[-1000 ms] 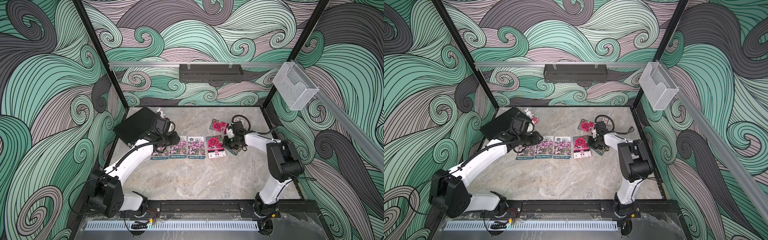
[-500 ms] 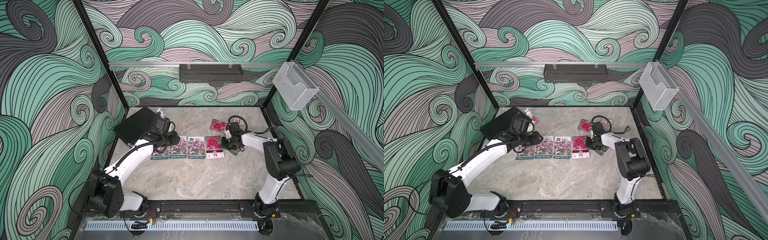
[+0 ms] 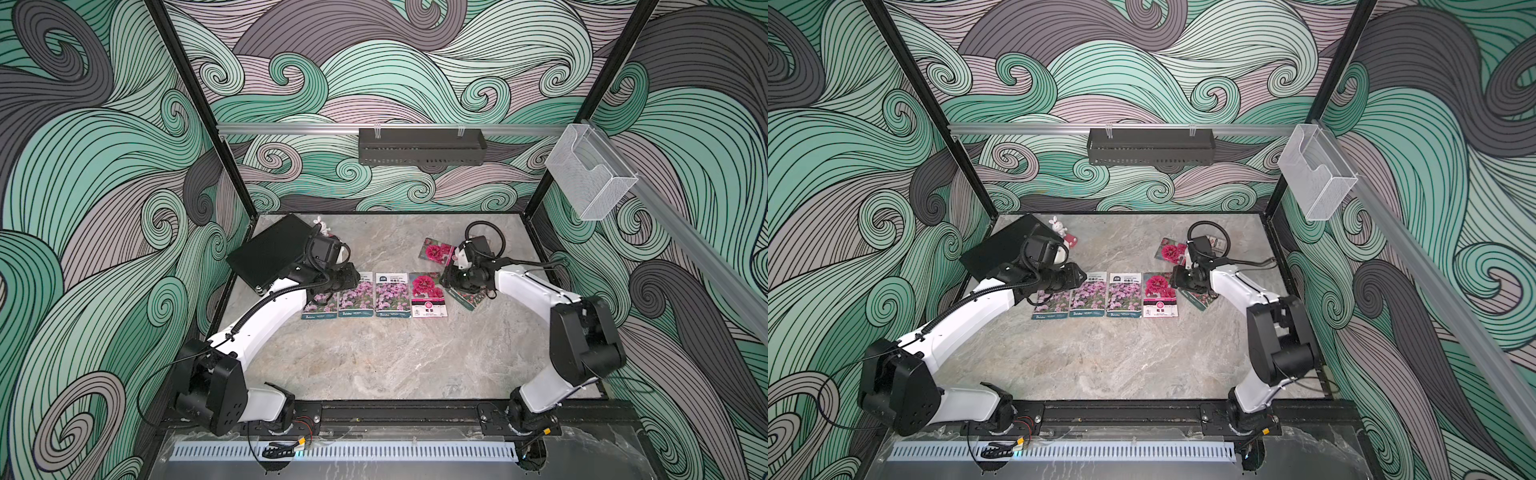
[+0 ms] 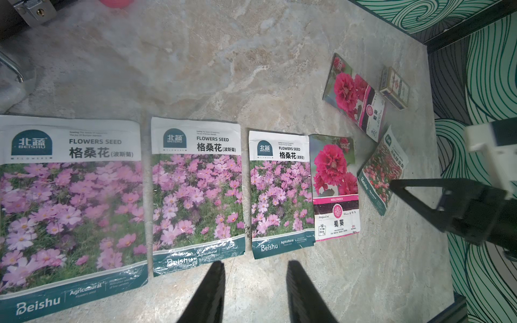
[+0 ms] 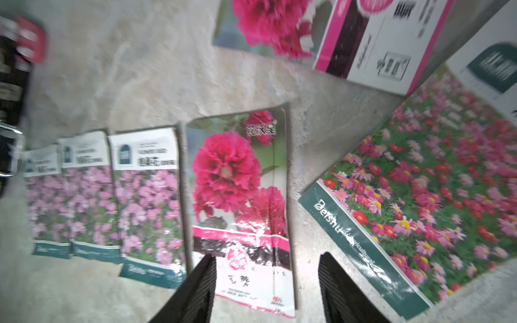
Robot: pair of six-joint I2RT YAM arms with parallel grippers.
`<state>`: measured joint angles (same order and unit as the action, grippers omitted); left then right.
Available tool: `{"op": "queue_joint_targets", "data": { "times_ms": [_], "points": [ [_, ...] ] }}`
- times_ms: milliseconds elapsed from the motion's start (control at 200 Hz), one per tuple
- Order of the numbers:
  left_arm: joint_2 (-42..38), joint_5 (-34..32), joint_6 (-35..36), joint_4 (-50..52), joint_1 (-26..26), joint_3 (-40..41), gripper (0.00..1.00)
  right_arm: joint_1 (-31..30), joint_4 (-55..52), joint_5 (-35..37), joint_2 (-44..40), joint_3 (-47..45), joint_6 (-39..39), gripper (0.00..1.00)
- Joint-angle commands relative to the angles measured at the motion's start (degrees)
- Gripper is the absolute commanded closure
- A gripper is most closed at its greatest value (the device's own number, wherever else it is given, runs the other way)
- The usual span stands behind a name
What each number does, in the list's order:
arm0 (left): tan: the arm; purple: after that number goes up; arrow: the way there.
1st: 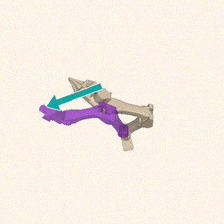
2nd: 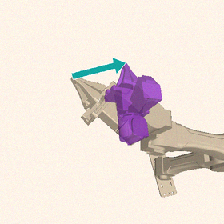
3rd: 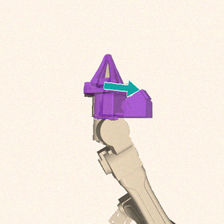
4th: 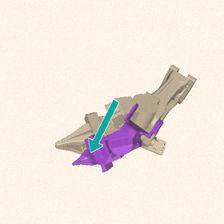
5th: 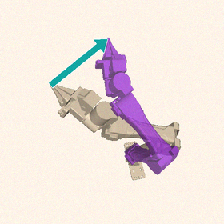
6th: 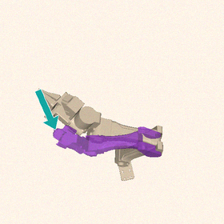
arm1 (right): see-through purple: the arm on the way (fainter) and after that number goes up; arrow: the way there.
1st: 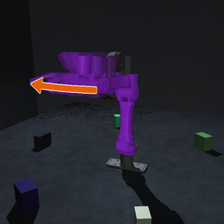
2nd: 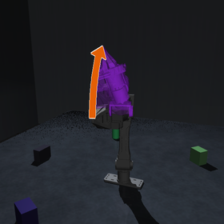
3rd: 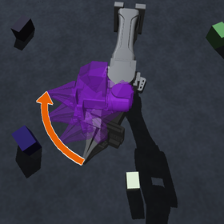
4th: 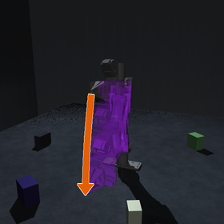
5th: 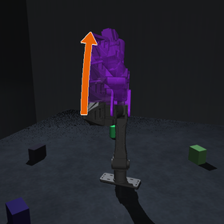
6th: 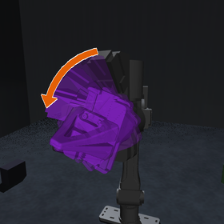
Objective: Arrange the seed packets in a row
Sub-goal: Place the seed packet at the center of the board, then move the seed packet to the center of the board.
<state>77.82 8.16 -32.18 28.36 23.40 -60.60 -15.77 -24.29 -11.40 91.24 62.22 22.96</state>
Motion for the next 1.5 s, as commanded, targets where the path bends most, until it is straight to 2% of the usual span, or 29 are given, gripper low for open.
{"op": "queue_joint_targets", "data": {
  "times_ms": [0, 280, 560, 871, 1106, 1211, 1321, 1376, 1496],
  "points": [
    [0.67, 0.17, -0.07, -0.63, 0.33, -0.1, 0.62, 2.24, -2.27, -1.52, -1.12, 2.24, 1.22, 0.36],
    [0.67, 0.63, 0.02, -0.5, 0.52, -0.31, 0.61, 5.12, -1.13, -7.96, 12.38, 6.11, 2.62, 0.36],
    [0.91, 0.41, -0.16, -0.57, 1.05, -0.39, 0.61, 6.2, 0.13, -7.58, 17.86, 7.29, 3.14, 0.36],
    [1.46, 0.71, -0.17, -0.7, 1.13, -1.01, 0.61, 10.39, -2.83, -3.72, 15.99, 1.68, 1.89, 0.35],
    [1.12, 1.75, 0.15, -0.29, 1.24, -1.54, 0.62, 15.72, -8.14, 2.48, 7.81, -4.64, -0.46, 0.34],
    [0.93, 1.95, 0.28, -0.32, 1.35, -1.29, 0.61, 18.76, -8.59, 3.01, 3.16, -6.79, -0.33, 0.34],
    [1.58, 2.03, 0.19, -0.5, 1.52, -1.42, 0.61, 18.53, -9.19, 1.84, -1.7, -4.81, -0.39, 0.34],
    [2.17, 2.04, 0.06, -0.56, 1.59, -1.84, 0.61, 17.13, -8.46, -1.06, -2.86, -2.35, -0.36, 0.33],
    [5.63, 1.47, -0.16, -0.68, 2.15, -4.17, 0.61, 13.26, -9.96, -5.42, 3.02, 9.06, -1.68, 0.32]
  ]
}}
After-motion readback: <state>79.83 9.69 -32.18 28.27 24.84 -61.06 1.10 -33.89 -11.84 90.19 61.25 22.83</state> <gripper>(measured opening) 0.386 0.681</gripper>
